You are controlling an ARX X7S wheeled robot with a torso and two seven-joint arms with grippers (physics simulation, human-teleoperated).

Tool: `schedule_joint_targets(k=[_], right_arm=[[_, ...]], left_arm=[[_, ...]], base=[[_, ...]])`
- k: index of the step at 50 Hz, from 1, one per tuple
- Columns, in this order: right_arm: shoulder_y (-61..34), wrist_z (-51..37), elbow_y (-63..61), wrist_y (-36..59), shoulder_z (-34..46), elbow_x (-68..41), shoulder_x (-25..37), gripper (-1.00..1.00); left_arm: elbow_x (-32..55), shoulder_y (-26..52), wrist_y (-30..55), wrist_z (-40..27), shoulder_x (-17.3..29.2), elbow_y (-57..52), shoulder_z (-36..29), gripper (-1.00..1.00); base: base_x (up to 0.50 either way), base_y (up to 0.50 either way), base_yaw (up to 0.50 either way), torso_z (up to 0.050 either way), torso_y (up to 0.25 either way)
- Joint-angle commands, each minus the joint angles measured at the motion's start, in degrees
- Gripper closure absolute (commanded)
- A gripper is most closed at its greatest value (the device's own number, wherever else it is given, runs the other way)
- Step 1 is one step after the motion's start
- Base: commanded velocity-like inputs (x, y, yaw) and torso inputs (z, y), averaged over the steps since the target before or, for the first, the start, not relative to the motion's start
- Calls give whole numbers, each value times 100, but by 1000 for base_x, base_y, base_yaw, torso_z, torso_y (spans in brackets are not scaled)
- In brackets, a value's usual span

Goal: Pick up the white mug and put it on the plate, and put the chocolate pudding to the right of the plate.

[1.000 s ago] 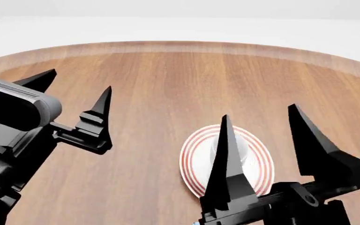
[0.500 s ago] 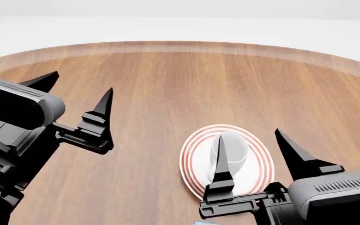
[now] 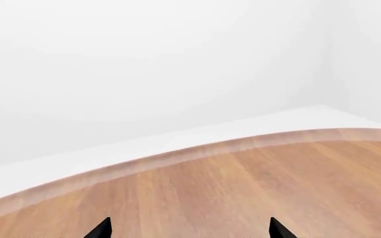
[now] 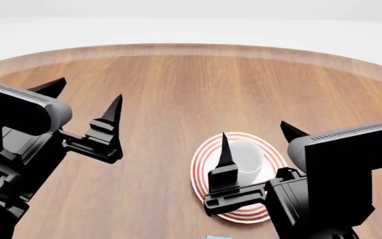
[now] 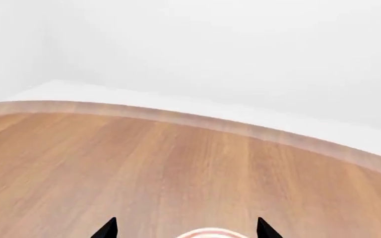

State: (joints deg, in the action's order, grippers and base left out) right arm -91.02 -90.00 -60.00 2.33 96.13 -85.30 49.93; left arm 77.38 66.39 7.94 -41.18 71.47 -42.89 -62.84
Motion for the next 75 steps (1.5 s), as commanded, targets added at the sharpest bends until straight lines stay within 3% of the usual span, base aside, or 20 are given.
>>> schedule_joint_targets(k=[1,6,11,15,18,27,39,56,75], right_arm=[[78,0,0,-45,113,-327,-139,-100],[1210,0,0,362,-515,-88,9,-100],[2774,0,0,1344,-1932,-26,-96,-100],[4358,0,0,2506,-3397,19,-523,-100],[4988,0,0,3247,-4272,-123,-885,-100],[6191,0,0,4865,-5717,-281,-1913,-100],[7058,1,0,5957,-6436,-249,-2671,-100],[7733,1,1,6804,-7121,-321,-3336,-100],[8299,3,133,6793,-7686,-486,-3574,-100]], left_arm=[[-45,-48,-74,159,-140,42,135,-100],[-67,-111,-124,166,-149,57,120,-100],[-51,-165,-173,187,-161,94,111,-100],[-50,-201,-206,193,-156,91,107,-100],[-59,-228,-229,202,-154,100,103,-100],[-94,-318,-303,238,-143,141,89,-100],[-132,-397,-351,287,-201,215,69,-100],[-164,-524,-438,340,-231,269,44,-100],[-124,-645,-542,358,-204,280,44,-100]], base=[[0,0,0,0,0],[0,0,0,0,0],[0,0,0,0,0],[0,0,0,0,0],[0,0,0,0,0],[0,0,0,0,0],[0,0,0,0,0],[0,0,0,0,0],[0,0,0,0,0]])
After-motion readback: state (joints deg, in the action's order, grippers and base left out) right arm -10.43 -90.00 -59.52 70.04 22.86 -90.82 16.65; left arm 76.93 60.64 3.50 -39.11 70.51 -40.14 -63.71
